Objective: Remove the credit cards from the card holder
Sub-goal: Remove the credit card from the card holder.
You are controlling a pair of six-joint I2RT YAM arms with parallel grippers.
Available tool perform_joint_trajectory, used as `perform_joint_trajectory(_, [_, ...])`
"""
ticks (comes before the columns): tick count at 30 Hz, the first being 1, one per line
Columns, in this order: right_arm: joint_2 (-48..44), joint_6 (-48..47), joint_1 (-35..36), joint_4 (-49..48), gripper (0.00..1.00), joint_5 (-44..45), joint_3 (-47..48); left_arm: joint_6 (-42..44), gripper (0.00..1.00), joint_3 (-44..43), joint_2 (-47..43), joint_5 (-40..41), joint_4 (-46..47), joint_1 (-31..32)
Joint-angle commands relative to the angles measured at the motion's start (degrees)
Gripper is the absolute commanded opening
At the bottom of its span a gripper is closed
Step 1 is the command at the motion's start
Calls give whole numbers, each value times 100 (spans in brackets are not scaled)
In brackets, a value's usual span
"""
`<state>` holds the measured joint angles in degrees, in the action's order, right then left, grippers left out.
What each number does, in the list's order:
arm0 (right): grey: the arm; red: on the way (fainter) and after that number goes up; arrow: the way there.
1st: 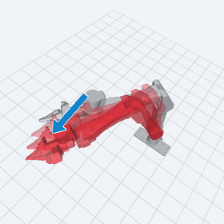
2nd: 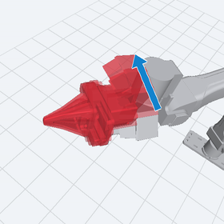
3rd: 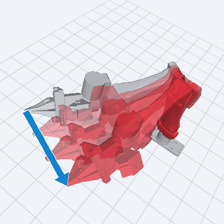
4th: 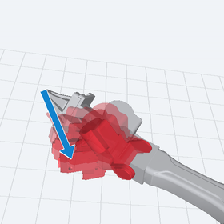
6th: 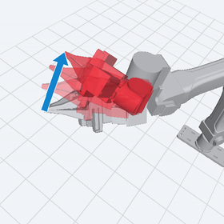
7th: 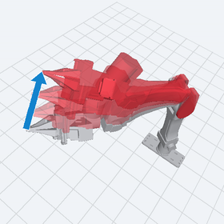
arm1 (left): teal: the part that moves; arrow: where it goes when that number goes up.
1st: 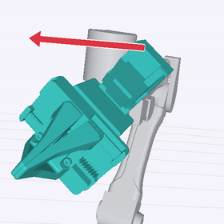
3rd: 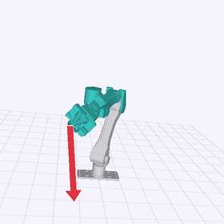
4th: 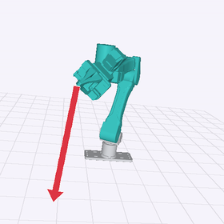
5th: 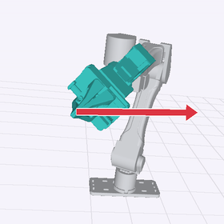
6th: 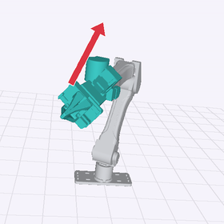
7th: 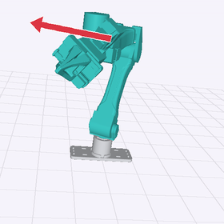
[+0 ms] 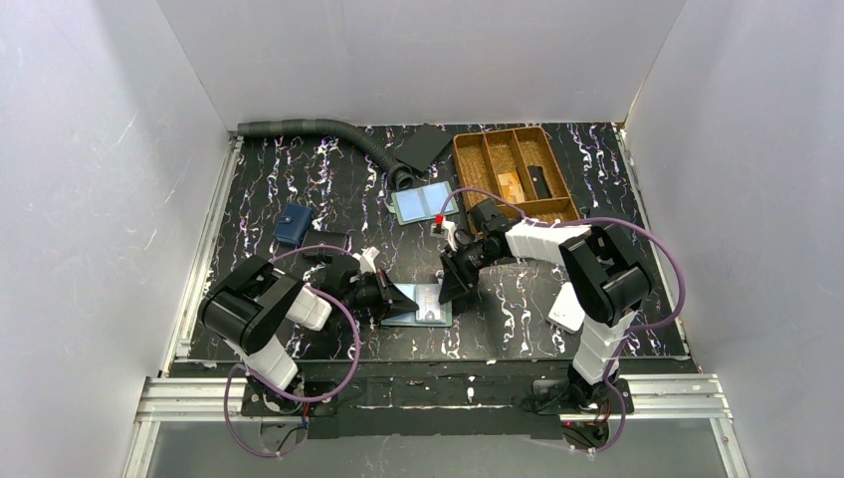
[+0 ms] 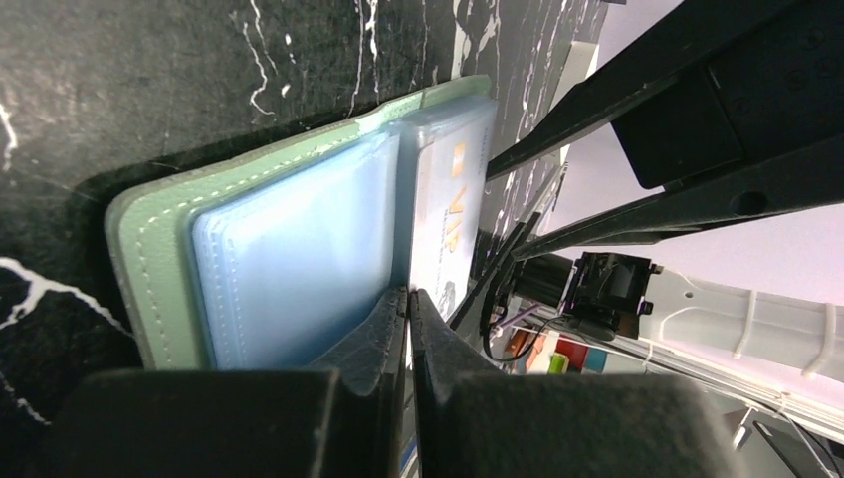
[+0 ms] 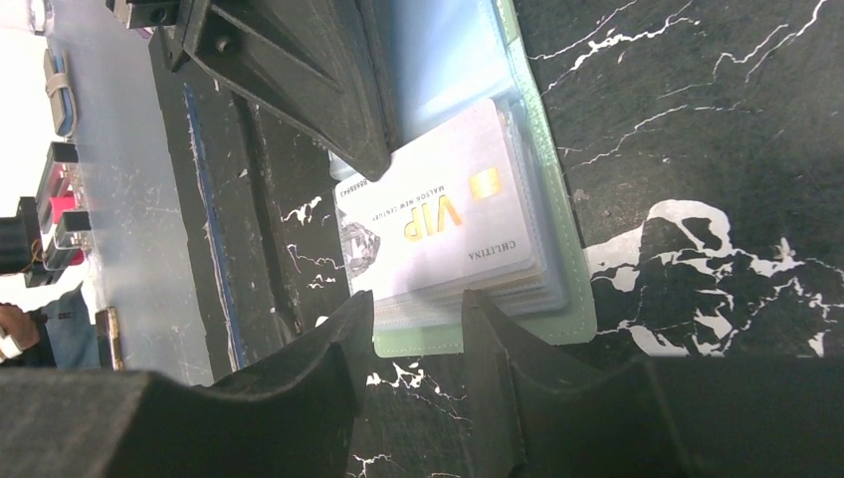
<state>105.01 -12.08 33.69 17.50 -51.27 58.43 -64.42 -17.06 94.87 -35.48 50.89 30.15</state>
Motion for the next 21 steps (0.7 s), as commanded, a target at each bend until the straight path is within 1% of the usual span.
perform_joint_trajectory(1, [-127,-192,-132,204,48,-203,118,-186,0,135,-2,23,715,36])
perform_joint_trajectory(5, [-446,92,-380,-150,51,-469,-69,-547,0,323,183,-14,1658,28])
perform_joint_trajectory(8, [-587,365,-399,-453,52,-622,-224,-934,0,409,596,-65,2629,26])
perform_joint_trajectory(10, [-591,544,-399,-585,52,-723,-268,-1139,0,404,920,-133,3053,27])
perform_joint_trajectory(13, [-570,885,-402,-832,52,-713,-346,-1134,0,431,1057,-98,3093,27])
perform_joint_trajectory(17, [-555,1542,-407,-1274,51,-265,-535,-1090,0,491,878,14,3076,26])
perform_joint_trajectory(21, [-504,2216,-407,-1773,51,-145,-728,-1114,0,468,857,77,3075,26])
